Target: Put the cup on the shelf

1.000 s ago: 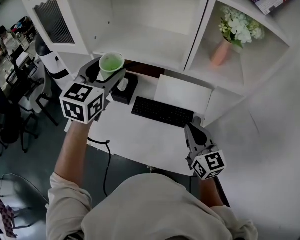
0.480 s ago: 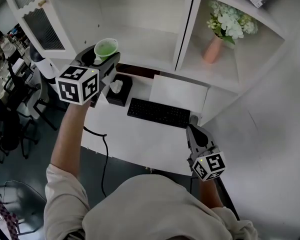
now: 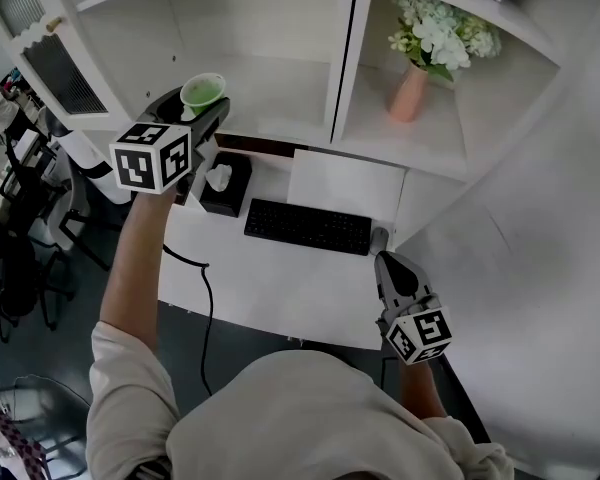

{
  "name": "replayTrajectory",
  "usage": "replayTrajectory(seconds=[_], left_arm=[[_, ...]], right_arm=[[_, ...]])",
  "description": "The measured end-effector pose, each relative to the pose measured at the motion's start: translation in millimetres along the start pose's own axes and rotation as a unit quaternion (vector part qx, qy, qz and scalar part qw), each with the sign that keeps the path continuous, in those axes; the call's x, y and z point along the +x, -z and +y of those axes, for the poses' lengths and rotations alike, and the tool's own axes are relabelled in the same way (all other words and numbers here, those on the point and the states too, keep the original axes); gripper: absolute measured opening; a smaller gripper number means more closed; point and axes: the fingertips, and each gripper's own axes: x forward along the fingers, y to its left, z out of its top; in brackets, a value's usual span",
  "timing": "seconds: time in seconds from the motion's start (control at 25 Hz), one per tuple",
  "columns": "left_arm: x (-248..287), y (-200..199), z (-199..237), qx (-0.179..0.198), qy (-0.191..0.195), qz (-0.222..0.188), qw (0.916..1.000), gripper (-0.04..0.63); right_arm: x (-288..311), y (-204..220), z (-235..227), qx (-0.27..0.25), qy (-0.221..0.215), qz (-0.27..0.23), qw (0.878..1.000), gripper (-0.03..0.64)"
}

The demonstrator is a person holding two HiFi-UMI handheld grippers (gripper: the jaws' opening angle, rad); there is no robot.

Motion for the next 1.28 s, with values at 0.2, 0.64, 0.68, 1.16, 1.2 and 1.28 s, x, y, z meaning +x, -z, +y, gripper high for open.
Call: replayTrajectory(seconds=[0.2, 0.64, 0.68, 1.16, 1.2, 1.28], left_arm=[[16.9, 7.1, 3.6, -0.006, 0.001, 0.007, 1.0, 0.305], [42.7, 19.3, 10.1, -0.018, -0.002, 0.014, 0.9997, 0.305], [44.6, 19.8, 10.4, -0.019, -0.002, 0.013, 0.9997, 0.305], [60.5, 24.2, 3.9, -0.024, 0.005, 0.01, 0.9996, 0.305], [61.2, 25.1, 3.4, -0.024, 0.005, 0.011, 0.9996, 0.305], [62.3, 27.4, 2.7, -0.025, 0.004, 0.013, 0.9996, 0.305]], right_arm=[[-3.5, 2.8, -10.6, 0.003, 0.013, 0.003, 1.0, 0.005], [-2.2, 7.6, -22.6, 0.008, 0.026, 0.01, 1.0, 0.005], [-2.0, 7.8, -23.7, 0.008, 0.027, 0.011, 1.0, 0.005], [-1.7, 9.0, -33.9, 0.01, 0.033, 0.015, 0.999, 0.005], [-1.9, 9.2, -35.0, 0.011, 0.033, 0.015, 0.999, 0.005], [-1.8, 9.9, -36.8, 0.012, 0.033, 0.015, 0.999, 0.005]])
